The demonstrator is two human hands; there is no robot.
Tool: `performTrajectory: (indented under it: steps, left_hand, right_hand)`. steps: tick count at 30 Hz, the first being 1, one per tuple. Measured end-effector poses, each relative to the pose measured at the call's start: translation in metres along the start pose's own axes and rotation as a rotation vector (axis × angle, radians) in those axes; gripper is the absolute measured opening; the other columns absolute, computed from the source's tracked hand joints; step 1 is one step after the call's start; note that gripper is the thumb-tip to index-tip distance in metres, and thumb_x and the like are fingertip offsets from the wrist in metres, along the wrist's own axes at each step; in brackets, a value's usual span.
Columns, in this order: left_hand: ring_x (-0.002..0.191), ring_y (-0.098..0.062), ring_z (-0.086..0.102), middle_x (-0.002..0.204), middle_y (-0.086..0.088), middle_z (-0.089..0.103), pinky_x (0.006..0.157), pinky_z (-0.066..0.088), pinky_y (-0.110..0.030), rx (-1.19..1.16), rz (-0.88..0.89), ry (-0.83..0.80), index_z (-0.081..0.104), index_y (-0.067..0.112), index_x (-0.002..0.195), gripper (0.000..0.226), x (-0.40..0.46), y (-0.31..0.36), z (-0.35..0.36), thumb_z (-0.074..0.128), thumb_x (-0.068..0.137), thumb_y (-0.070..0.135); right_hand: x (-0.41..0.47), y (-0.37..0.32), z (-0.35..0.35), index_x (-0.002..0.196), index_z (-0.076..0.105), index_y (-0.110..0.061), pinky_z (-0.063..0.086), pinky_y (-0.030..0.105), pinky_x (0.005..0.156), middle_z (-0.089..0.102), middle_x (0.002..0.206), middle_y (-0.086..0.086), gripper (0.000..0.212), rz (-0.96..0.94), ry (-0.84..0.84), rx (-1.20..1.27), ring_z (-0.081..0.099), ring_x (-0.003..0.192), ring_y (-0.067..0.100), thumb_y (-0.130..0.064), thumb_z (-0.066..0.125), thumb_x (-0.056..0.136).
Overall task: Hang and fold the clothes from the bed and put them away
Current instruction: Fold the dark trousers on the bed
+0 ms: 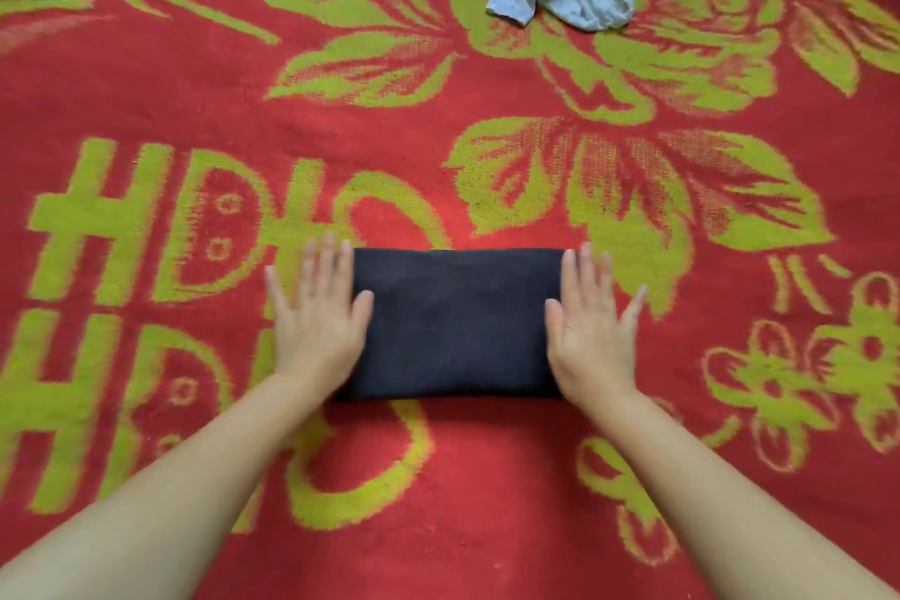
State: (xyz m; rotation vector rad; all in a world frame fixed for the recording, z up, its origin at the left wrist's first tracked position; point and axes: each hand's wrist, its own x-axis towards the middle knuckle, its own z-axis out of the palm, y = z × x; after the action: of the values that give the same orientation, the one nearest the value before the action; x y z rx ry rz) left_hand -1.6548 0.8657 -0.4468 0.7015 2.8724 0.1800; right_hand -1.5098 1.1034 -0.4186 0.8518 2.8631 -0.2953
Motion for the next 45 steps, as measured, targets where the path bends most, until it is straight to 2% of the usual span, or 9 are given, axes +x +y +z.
performTrajectory:
  steps: [3,6,12,18,21,26,33,39,45]
  left_hand:
    - [0.142,-0.024,0.025,0.154,-0.008,0.027,0.113,0.013,-0.061,-0.013,0.314,0.067,0.028,0.01,0.147,0.062,-0.031,0.051,0.01,0.032,0.093,0.041]
    - [0.143,-0.017,0.025,0.153,-0.005,0.03,0.111,0.017,-0.058,0.023,0.375,-0.05,0.032,0.015,0.146,0.06,-0.052,0.047,0.03,0.032,0.093,0.043]
    - [0.144,-0.018,0.019,0.156,-0.005,0.017,0.113,0.007,-0.057,0.11,0.207,-0.197,0.023,0.01,0.148,0.077,-0.057,-0.028,0.022,-0.001,0.095,0.059]
    - [0.144,-0.029,0.022,0.156,-0.015,0.022,0.108,0.018,-0.069,0.116,0.53,-0.099,0.024,0.017,0.15,0.091,-0.081,0.027,0.009,0.066,0.073,0.041]
    - [0.142,-0.034,0.025,0.155,-0.017,0.026,0.105,0.021,-0.07,0.142,0.397,-0.098,0.022,0.021,0.149,0.1,-0.068,0.047,0.016,0.076,0.065,0.025]
    - [0.145,-0.027,-0.018,0.157,-0.009,-0.023,0.109,0.001,-0.067,0.272,0.419,-0.217,-0.039,0.03,0.136,0.097,-0.046,0.04,0.022,0.042,0.091,0.003]
    - [0.147,-0.031,-0.002,0.161,-0.001,-0.006,0.111,0.017,-0.06,0.2,0.347,-0.254,-0.015,0.033,0.15,0.09,-0.031,0.054,-0.063,0.046,0.093,-0.001]
    - [0.147,-0.03,0.004,0.161,-0.002,-0.003,0.111,0.02,-0.059,0.241,0.281,-0.104,-0.017,0.033,0.149,0.098,-0.064,0.037,-0.17,0.053,0.09,0.0]
    - [0.147,-0.03,0.004,0.161,-0.002,-0.001,0.111,0.019,-0.059,0.263,-0.012,0.023,-0.015,0.034,0.15,0.091,-0.151,-0.013,-0.266,0.046,0.091,0.0]
  right_hand:
    - [-0.02,-0.048,0.014,0.147,0.031,-0.011,0.01,0.063,0.11,0.027,0.155,0.008,0.057,-0.224,0.034,0.001,0.021,0.144,0.026,-0.034,0.028,0.095]
    - [-0.033,-0.04,0.034,0.145,0.038,-0.017,0.016,0.058,0.114,0.032,0.154,0.004,0.056,-0.306,-0.086,-0.098,0.031,0.141,0.026,-0.037,0.03,0.095]
    - [-0.043,0.042,0.018,0.15,0.02,-0.016,0.011,0.064,0.113,0.013,0.158,-0.002,0.063,-0.202,-0.193,-0.183,0.005,0.145,0.02,-0.045,0.018,0.094]
    - [-0.06,-0.008,0.01,0.149,0.033,-0.023,0.017,0.075,0.102,0.027,0.156,0.011,0.096,-0.489,-0.178,-0.217,0.022,0.144,0.036,-0.028,0.076,0.062]
    - [-0.043,-0.021,0.02,0.15,0.027,-0.024,0.016,0.074,0.103,0.023,0.158,0.007,0.105,-0.323,-0.165,-0.204,0.017,0.145,0.037,-0.027,0.082,0.061]
    - [-0.031,-0.023,0.024,0.153,0.007,-0.031,0.021,0.062,0.109,0.003,0.162,-0.004,0.085,-0.241,-0.229,-0.173,-0.003,0.148,0.029,-0.012,0.057,0.088]
    - [-0.015,-0.041,-0.065,0.153,0.01,-0.032,0.044,0.038,0.093,0.015,0.16,-0.006,0.07,-0.278,-0.231,-0.168,0.016,0.147,0.026,-0.005,0.04,0.097]
    - [-0.039,-0.086,-0.17,0.153,0.006,-0.034,0.043,0.037,0.093,0.013,0.16,-0.007,0.072,-0.417,-0.12,-0.269,0.015,0.147,0.026,-0.012,0.046,0.097]
    - [-0.081,-0.173,-0.245,0.153,0.003,-0.036,0.04,0.037,0.096,0.012,0.16,-0.008,0.076,-0.725,-0.031,-0.296,0.013,0.147,0.025,-0.01,0.045,0.095]
